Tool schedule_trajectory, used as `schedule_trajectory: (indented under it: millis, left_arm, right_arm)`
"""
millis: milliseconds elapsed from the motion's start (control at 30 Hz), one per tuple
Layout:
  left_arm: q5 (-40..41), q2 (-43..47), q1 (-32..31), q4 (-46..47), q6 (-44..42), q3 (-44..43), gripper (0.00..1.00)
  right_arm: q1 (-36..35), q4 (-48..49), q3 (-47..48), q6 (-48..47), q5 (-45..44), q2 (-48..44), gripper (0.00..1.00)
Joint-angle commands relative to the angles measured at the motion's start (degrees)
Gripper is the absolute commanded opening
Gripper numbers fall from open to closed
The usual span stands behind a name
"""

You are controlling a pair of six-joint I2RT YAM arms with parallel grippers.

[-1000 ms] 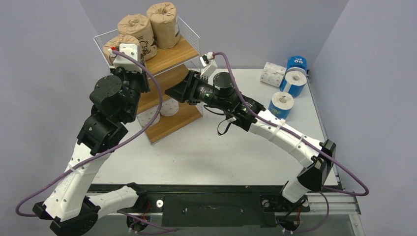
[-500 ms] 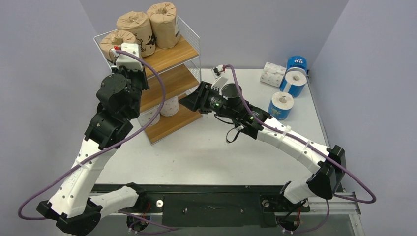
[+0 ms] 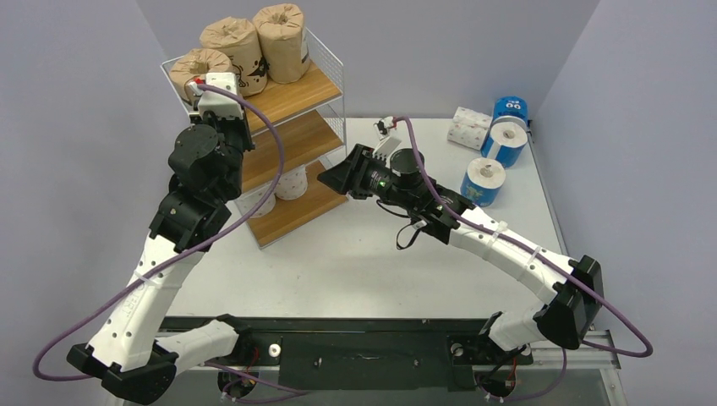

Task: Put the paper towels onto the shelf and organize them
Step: Place the paper towel on the shelf.

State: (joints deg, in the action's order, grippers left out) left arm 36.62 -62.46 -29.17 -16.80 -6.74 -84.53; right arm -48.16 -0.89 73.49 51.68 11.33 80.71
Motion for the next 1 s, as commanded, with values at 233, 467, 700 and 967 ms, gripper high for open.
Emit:
schedule_trajectory:
  millis: [233, 467, 700, 967]
  left_arm:
    - [0.5, 0.0, 1.2, 2.0, -0.3, 0.2, 0.28]
    - [-5.1, 2.4, 1.1, -0.3, 1.0, -0.6, 0.49]
    - [-10.1, 6.1, 0.6, -3.6, 4.2, -3.1, 0.59]
    - [-15.8, 7.6, -1.3, -9.2, 9.3, -8.6, 0.65]
  right_arm:
    - [1.4, 3.0, -1.7, -0.5, -0.1, -3.6, 0.41]
    - [1.7, 3.0, -1.7, -1.0, 2.0, -3.5, 0.44]
    - [1.9, -1.4, -0.5, -3.9, 2.8, -4.6, 0.55]
    - [2.2, -11.1, -1.5, -10.5, -2.1, -9.1, 0.69]
